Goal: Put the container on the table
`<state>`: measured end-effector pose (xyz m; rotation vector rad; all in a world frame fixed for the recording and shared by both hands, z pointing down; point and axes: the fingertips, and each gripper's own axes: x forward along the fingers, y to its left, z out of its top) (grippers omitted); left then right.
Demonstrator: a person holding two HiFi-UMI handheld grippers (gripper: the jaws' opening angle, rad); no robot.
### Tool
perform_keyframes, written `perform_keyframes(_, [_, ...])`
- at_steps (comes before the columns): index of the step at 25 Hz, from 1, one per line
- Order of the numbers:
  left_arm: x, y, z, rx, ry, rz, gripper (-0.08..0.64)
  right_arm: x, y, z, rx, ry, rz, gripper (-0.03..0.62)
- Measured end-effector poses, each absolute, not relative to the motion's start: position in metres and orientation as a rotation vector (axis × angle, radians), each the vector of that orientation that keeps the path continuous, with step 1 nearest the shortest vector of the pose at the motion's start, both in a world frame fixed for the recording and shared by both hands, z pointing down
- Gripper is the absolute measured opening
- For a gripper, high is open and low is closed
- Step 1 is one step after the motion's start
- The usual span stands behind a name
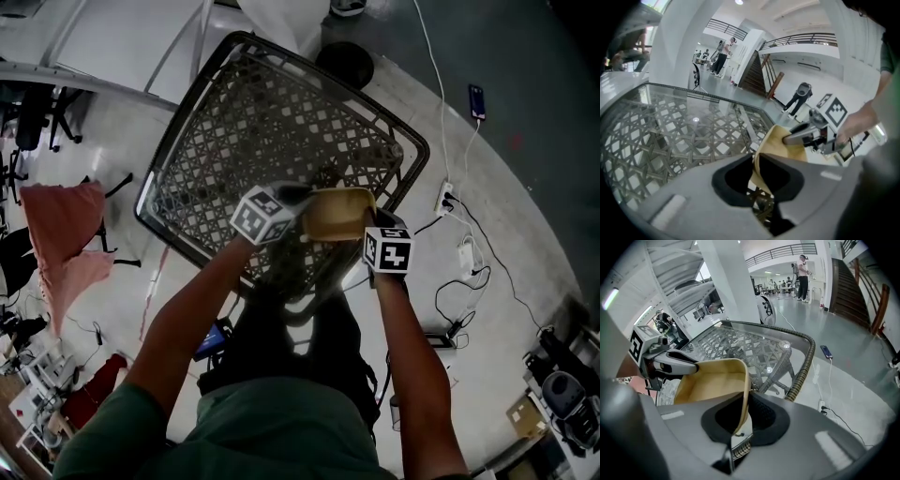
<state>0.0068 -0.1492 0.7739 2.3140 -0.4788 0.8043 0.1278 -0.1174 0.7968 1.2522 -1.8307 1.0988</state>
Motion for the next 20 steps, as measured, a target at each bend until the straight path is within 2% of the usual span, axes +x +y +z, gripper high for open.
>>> perform_keyframes(7, [0.002, -0.152, 0.773, 2.318, -0.487, 0.807, 0.050, 0.125, -0.119, 0.796, 1.251, -1.828, 1.105, 0.021])
perform_keyframes(9, [0.000, -0.155, 0.771, 2.322, -0.505, 0.805, 0.085, 0.127, -0.119, 0.797, 1.254, -1.820, 1.104, 0.021])
perform_keyframes(20, [-0.002, -0.164, 0.773, 2.312, -0.527, 0.799, 0.162, 0.129, -0.124, 0.801, 1.254, -1.794, 1.111, 0.021])
